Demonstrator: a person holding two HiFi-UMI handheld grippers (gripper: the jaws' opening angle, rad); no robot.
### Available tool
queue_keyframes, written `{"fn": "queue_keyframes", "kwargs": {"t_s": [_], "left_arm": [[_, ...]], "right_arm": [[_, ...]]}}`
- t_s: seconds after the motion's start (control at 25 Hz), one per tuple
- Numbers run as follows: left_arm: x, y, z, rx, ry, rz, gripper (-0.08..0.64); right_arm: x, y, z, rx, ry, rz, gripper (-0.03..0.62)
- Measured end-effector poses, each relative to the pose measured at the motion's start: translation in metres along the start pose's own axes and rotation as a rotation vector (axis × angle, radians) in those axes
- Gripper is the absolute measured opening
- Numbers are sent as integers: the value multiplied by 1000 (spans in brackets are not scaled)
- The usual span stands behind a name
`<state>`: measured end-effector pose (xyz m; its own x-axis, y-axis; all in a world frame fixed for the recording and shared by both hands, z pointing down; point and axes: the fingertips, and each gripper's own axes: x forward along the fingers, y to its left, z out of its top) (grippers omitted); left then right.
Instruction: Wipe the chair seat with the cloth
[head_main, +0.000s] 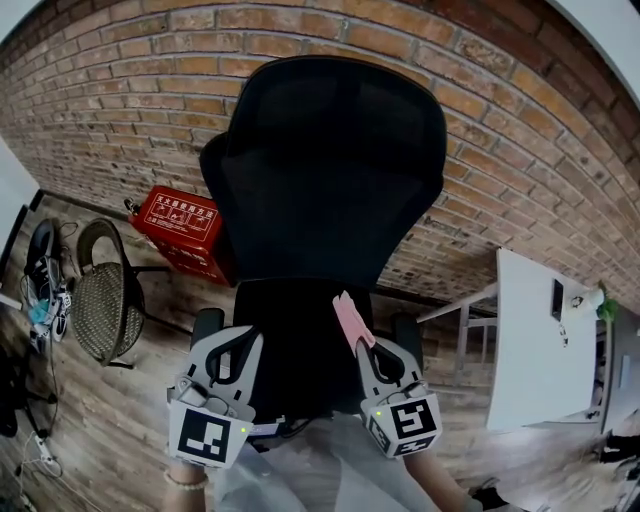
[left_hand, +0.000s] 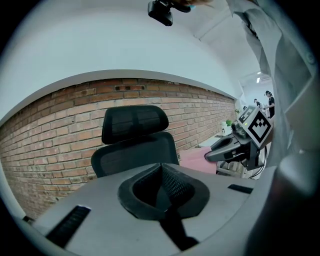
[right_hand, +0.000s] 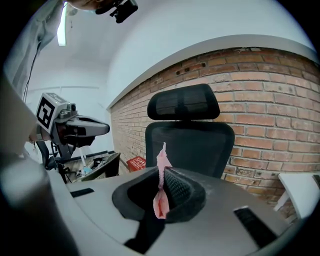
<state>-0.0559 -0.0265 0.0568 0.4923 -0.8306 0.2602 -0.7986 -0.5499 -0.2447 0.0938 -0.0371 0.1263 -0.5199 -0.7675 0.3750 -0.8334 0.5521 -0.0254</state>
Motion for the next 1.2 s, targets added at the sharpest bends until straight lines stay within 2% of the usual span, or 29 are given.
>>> {"fn": "queue_keyframes", "kwargs": {"t_s": [0.16, 0.32, 0.84, 1.2], "left_arm": [[2, 0, -2, -14, -1, -6, 18], [4, 3, -4, -72, -14, -11, 18], [5, -4, -9, -33, -11, -37, 18], [1, -5, -11, -59, -12, -29, 18]], "right_arm": [[3, 2, 2, -4, -2, 3, 49], [4, 5, 3, -7, -4, 3, 49], [4, 16, -5, -30, 13, -3, 49], [1, 21, -8, -37, 17, 1, 49]]}}
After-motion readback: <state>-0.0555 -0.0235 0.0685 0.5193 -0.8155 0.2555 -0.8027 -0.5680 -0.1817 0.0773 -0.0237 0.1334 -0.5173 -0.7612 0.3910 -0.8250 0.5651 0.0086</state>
